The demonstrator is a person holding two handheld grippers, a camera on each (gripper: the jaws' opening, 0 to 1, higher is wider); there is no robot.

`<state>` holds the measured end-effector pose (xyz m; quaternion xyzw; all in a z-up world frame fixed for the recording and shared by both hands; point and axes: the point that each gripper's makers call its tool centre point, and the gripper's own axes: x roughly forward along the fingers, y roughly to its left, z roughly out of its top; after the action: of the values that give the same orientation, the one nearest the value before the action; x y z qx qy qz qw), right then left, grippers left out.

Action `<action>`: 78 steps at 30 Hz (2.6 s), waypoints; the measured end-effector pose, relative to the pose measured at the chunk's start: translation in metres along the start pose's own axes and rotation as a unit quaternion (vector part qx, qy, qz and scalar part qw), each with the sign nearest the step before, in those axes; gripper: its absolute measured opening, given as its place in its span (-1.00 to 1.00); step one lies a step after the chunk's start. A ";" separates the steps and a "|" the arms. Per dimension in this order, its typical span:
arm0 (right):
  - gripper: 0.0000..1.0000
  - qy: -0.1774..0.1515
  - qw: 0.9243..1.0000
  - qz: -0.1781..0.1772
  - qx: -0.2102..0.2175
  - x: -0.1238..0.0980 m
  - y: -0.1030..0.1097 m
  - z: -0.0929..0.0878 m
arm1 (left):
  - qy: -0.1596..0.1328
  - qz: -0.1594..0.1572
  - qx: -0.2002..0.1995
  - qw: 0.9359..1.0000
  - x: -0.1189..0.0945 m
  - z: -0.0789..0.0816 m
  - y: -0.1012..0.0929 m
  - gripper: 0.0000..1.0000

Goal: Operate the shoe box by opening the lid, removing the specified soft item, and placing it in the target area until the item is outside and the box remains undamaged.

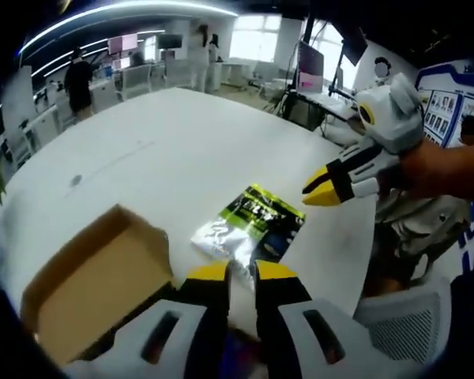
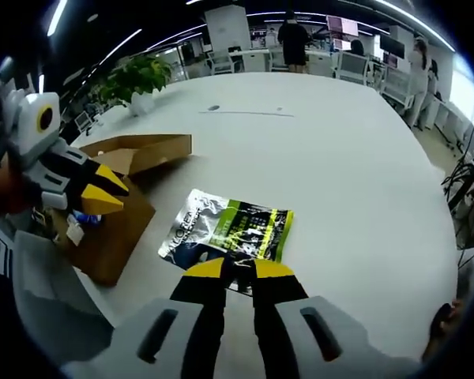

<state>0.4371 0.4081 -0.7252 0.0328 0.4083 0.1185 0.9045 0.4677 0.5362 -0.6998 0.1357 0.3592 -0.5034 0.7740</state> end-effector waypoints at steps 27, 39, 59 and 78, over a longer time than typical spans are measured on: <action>-0.81 -0.006 0.999 0.031 -0.036 0.011 0.096 0.024 | -0.011 0.036 -0.042 0.998 -0.070 -0.051 0.048 -0.83; -0.81 -0.007 0.997 0.057 -0.057 0.027 0.142 0.039 | -0.006 0.062 -0.069 0.996 -0.102 -0.084 0.078 -0.83; -0.81 0.007 0.990 0.113 -0.090 0.067 0.219 0.052 | -0.001 0.088 -0.109 0.990 -0.134 -0.126 0.115 -0.84; -0.78 0.031 0.982 0.149 -0.113 0.103 0.265 0.055 | 0.002 0.096 -0.131 0.987 -0.147 -0.148 0.137 -0.83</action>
<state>0.4940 0.6916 -0.7225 -0.0127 0.4107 0.2986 0.8614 0.4912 0.7831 -0.7232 0.0682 0.4089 -0.3753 0.8291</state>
